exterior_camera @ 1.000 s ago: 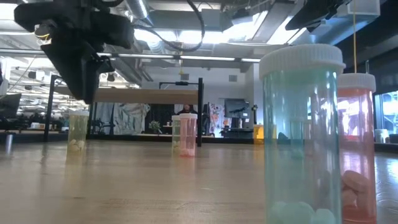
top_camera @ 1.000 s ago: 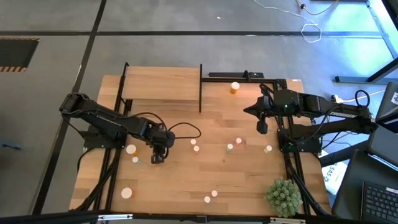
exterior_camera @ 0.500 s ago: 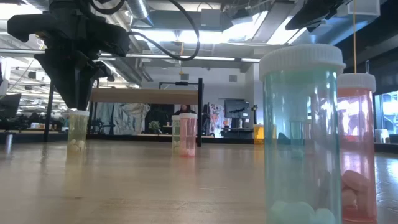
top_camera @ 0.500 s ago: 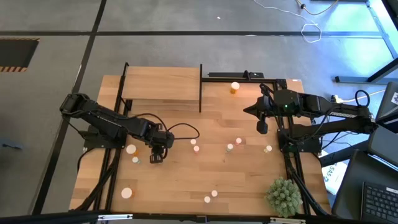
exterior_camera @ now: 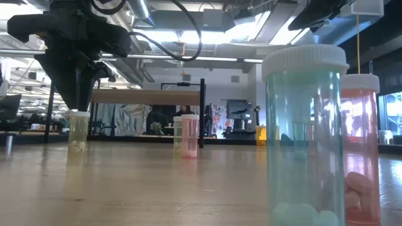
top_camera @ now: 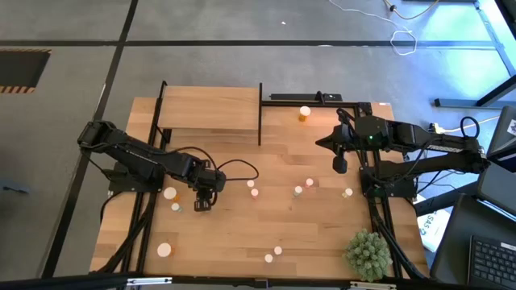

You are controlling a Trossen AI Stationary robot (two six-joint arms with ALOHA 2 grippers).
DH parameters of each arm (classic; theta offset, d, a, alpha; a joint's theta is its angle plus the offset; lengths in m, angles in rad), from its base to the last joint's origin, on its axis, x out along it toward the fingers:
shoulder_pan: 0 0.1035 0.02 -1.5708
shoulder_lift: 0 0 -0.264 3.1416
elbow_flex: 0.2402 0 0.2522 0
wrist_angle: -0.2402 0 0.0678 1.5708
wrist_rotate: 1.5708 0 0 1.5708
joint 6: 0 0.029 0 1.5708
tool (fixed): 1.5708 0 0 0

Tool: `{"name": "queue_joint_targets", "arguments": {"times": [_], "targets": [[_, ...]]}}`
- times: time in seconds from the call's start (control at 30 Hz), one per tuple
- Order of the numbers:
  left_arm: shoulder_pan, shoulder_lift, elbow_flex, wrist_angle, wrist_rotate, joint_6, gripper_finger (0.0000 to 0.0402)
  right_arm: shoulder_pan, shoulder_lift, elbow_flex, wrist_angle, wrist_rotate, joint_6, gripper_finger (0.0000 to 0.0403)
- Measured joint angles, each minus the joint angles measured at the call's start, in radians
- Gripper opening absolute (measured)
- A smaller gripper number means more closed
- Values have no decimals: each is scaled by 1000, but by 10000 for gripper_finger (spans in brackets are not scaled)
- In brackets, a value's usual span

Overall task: Pick and place medicine bottles onto shelf by color
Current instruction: Put the left small yellow pill on the shelf

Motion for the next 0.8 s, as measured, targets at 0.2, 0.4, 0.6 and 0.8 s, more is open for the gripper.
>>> {"name": "queue_joint_targets", "arguments": {"times": [0.2, 0.4, 0.6, 0.8], "targets": [[0, 0, 0, 0, 0, 0, 129, 0, 0, 0, 0, 0, 6, 13], [0, 0, 0, 0, 0, 1, 129, 0, 0, 0, 0, -1, 6, 13], [0, 0, 0, 0, 0, 1, 129, 0, 0, 0, 0, -1, 7, 13], [0, 0, 0, 0, 0, 10, 129, 0, 0, 0, 0, -1, 7, 13]]}}
